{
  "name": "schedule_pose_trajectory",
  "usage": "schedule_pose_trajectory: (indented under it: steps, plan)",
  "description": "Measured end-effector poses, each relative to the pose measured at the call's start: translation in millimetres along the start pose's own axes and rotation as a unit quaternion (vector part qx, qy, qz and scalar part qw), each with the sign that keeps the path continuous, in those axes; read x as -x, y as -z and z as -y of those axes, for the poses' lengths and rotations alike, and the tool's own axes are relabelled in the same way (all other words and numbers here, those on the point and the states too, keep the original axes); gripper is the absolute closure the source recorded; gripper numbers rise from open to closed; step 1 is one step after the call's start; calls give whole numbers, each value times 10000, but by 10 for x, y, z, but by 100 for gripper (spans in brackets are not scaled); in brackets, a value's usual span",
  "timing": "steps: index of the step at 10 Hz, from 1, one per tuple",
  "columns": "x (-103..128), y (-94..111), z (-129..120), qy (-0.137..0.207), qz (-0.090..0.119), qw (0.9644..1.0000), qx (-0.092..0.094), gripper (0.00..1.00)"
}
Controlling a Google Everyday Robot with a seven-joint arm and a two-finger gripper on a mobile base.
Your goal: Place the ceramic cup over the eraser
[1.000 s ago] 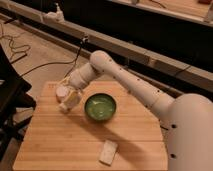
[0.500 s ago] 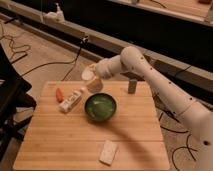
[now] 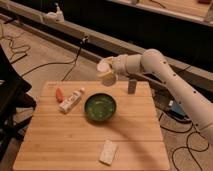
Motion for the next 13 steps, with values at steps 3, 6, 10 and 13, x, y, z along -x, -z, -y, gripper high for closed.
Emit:
schedule_pose_trajectory:
  steps: [3,6,10,13]
  plan:
    - [-84,87,142,-71,-103,9997,-199,100]
    - [-436,732,874,-498,-346,9889,-1358,100]
    - [-724,1223,1365,-1075,-194,9607,-2551,100]
    - [-688,1146,1369,-1049,-35,9540,-2808,100]
